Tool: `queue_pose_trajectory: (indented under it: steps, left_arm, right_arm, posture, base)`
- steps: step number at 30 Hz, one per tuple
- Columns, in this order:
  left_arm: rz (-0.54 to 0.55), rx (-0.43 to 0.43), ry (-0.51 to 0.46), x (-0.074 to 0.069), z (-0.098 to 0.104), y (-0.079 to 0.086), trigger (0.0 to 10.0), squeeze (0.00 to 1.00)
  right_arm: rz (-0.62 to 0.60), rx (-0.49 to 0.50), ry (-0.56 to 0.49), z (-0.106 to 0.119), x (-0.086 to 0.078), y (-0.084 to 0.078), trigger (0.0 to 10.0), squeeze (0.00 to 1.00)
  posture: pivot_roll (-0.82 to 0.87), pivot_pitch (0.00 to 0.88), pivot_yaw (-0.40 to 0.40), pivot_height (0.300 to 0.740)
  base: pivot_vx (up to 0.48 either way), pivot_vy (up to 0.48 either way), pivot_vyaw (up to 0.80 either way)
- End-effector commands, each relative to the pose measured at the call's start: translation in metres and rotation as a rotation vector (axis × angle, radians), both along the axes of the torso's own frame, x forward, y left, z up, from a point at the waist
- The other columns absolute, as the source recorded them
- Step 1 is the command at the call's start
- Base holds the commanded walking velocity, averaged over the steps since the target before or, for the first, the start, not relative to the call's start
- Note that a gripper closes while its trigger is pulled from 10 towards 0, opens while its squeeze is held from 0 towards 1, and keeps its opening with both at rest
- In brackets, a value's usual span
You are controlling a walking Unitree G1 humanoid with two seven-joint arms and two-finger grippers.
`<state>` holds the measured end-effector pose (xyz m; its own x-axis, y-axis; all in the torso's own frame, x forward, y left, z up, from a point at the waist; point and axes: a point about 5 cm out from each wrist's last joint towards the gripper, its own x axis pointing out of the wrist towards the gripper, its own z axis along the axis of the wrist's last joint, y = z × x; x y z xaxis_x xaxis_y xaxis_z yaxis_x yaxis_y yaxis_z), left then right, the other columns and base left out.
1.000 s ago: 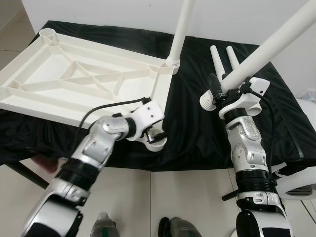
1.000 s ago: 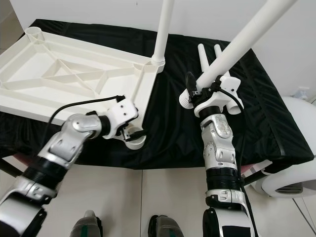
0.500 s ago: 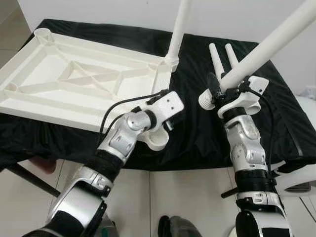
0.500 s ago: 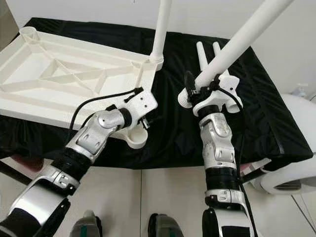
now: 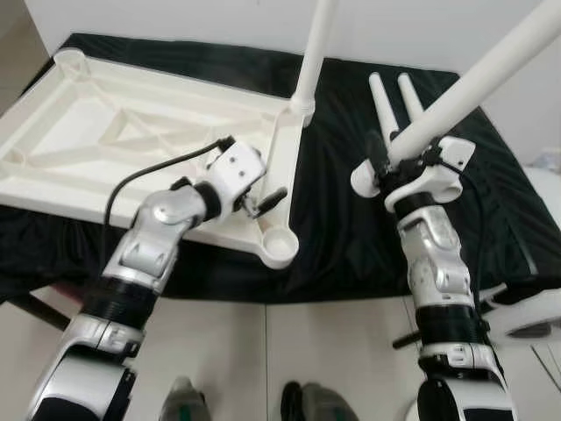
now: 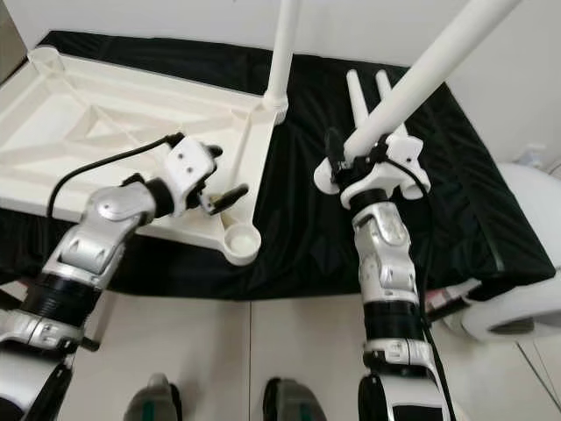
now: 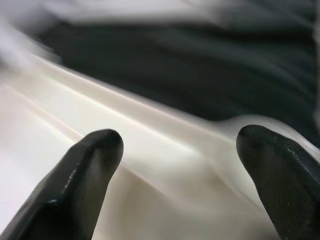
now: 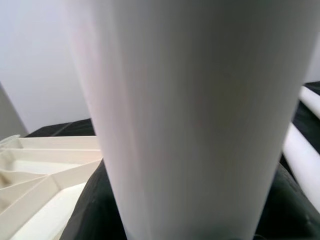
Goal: Building children table
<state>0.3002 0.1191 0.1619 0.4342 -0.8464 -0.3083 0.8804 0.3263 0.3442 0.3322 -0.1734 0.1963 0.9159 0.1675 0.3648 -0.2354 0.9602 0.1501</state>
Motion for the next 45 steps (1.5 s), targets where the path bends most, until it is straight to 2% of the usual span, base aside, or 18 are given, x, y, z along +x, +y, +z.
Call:
queue_pose_trajectory:
  steps: [1,10,18,25,32,33,34,38,45]
  left_arm:
    - [-0.116,0.007,0.067,-0.013,-0.002,-0.005,10.0,0.0]
    - [-0.086,0.06,0.092,-0.012,-0.01,0.002,10.0,0.0]
    - [-0.035,0.119,0.125,-0.01,-0.013,0.023,10.0,0.0]
    - [-0.026,0.209,0.137,-0.013,-0.023,0.034,10.0,0.0]
    - [0.041,0.287,0.112,-0.004,-0.031,0.04,10.0,0.0]
    - [0.044,0.293,0.111,-0.003,-0.032,0.041,2.7,0.0]
    - [0.044,0.289,0.11,-0.003,-0.032,0.041,0.0,0.0]
    - [0.029,0.28,0.11,-0.003,-0.031,0.039,0.0,0.0]
    - [-0.035,0.233,0.097,-0.004,-0.024,0.02,0.0,0.0]
  right_arm:
    - [-0.001,0.0,-0.008,0.002,0.0,-0.001,10.0,0.0]
    - [0.013,-0.003,-0.011,0.003,0.002,0.002,10.0,0.0]
    - [0.01,-0.007,-0.014,0.003,0.001,0.0,10.0,0.0]
    - [0.002,-0.005,-0.016,0.004,0.001,-0.001,10.0,0.0]
    - [-0.003,-0.004,-0.021,0.005,0.002,-0.002,10.0,0.0]
    - [-0.004,-0.005,-0.021,0.005,0.003,-0.002,10.0,0.0]
    - [-0.005,-0.006,-0.022,0.006,0.003,-0.003,10.0,0.0]
    - [-0.007,-0.007,-0.023,0.006,0.003,-0.003,10.0,0.0]
    - [-0.01,-0.007,-0.024,0.006,0.003,-0.003,10.0,0.0]
  posture:
    - [0.03,0.081,-0.073,0.74]
    - [0.04,0.072,-0.079,0.74]
    - [0.03,0.064,-0.072,0.74]
    - [0.04,0.068,-0.071,0.74]
    - [0.04,0.071,-0.071,0.74]
    - [0.04,0.072,-0.072,0.74]
    - [0.04,0.072,-0.072,0.74]
    - [0.04,0.073,-0.071,0.74]
    - [0.04,0.075,-0.071,0.74]
  base:
    - [0.0,0.0,0.0]
    - [0.0,0.0,0.0]
    - [0.0,0.0,0.0]
    - [0.0,0.0,0.0]
    - [0.0,0.0,0.0]
    - [0.0,0.0,0.0]
    - [0.0,0.0,0.0]
    - [0.0,0.0,0.0]
    - [0.0,0.0,0.0]
